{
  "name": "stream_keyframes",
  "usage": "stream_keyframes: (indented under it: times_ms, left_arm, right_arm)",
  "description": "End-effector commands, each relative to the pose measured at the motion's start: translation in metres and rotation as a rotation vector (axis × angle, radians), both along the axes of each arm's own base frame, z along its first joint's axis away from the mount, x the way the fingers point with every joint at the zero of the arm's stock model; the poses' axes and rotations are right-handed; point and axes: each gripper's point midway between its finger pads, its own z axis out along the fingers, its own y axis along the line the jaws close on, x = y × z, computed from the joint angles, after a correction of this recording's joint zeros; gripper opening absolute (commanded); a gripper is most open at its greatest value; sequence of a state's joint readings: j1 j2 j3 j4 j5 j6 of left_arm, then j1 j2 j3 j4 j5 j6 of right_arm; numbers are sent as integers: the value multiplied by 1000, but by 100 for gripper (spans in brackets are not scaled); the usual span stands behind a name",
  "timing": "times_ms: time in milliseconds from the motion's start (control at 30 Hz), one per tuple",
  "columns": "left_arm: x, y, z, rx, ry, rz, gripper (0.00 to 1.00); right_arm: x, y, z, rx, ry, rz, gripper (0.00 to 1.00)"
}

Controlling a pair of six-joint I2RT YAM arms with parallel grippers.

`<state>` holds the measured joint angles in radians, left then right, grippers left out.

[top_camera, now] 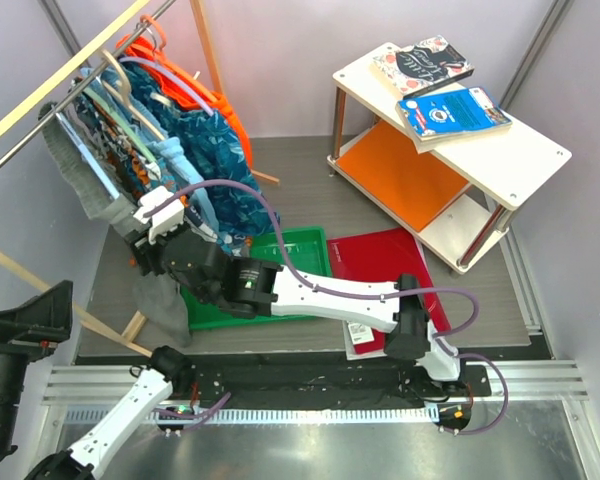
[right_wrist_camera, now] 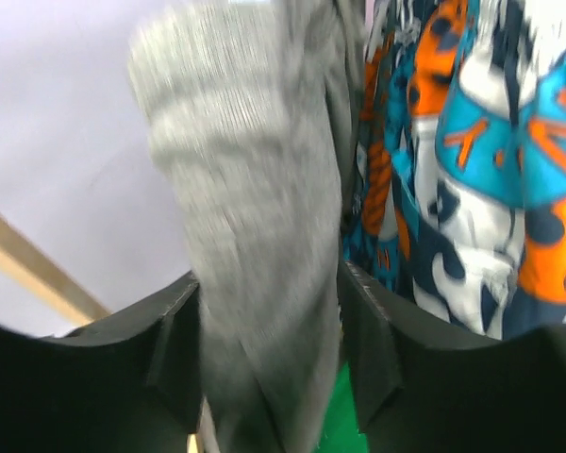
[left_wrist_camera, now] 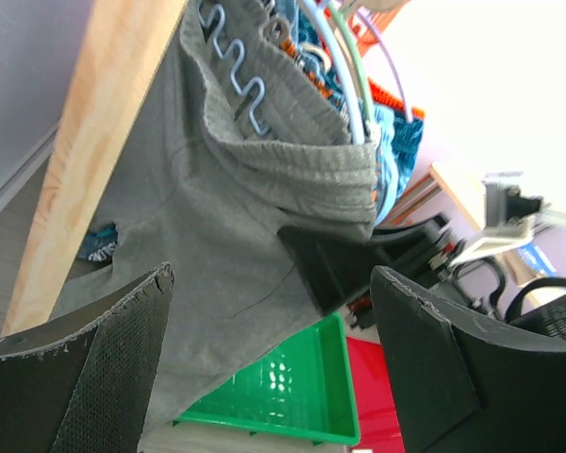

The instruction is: Remove the shorts from the hanger

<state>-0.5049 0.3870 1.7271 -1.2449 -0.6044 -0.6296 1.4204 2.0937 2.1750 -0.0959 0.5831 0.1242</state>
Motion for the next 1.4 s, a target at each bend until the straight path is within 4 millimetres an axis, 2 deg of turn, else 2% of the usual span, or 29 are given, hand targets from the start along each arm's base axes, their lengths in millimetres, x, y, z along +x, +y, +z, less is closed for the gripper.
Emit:
stream_keyframes:
  times_ms: [0,33,100,133,200,233,300,333,533,767,900,1167,1233,1367]
  left_arm:
    - [11,-8,1,6,5,-15,84]
    - [12,-7,3,18,9,-8,84]
    - [17,-7,4,39,23,-1,84]
    - [17,-9,5,38,20,-12,84]
    - [22,-17,7,44,20,-48,84]
    - [24,-20,5,45,26,-51,84]
    - [26,-25,4,43,23,-71,84]
    - [30,-28,2,50,30,-78,84]
    - [36,-35,5,85,39,-99,84]
    - [40,-38,8,104,38,-116,84]
    - [46,-43,5,116,46,-124,84]
    - [53,-49,9,147,37,-138,85]
    - [54,-49,9,149,36,-144,85]
    - [55,-55,8,151,30,-166,85]
  right_arm:
    - [12,3,45,128,-72,-54,53]
    - [15,9,37,115,-77,-50,50]
    - [25,9,39,129,-80,-66,45]
    - [27,11,38,128,-82,-63,39]
    - [29,15,38,120,-100,-40,33]
    - [27,17,42,129,-108,-22,22]
    - [25,19,45,146,-106,-1,13]
    - [25,19,46,157,-99,8,2]
    - [28,14,67,343,35,102,1]
    - [21,1,99,503,117,215,1]
    - [10,-3,116,587,136,335,1]
    - [-7,-14,130,667,111,437,1]
    - [-11,-15,126,672,102,457,1]
    - [-19,-21,136,714,82,499,1]
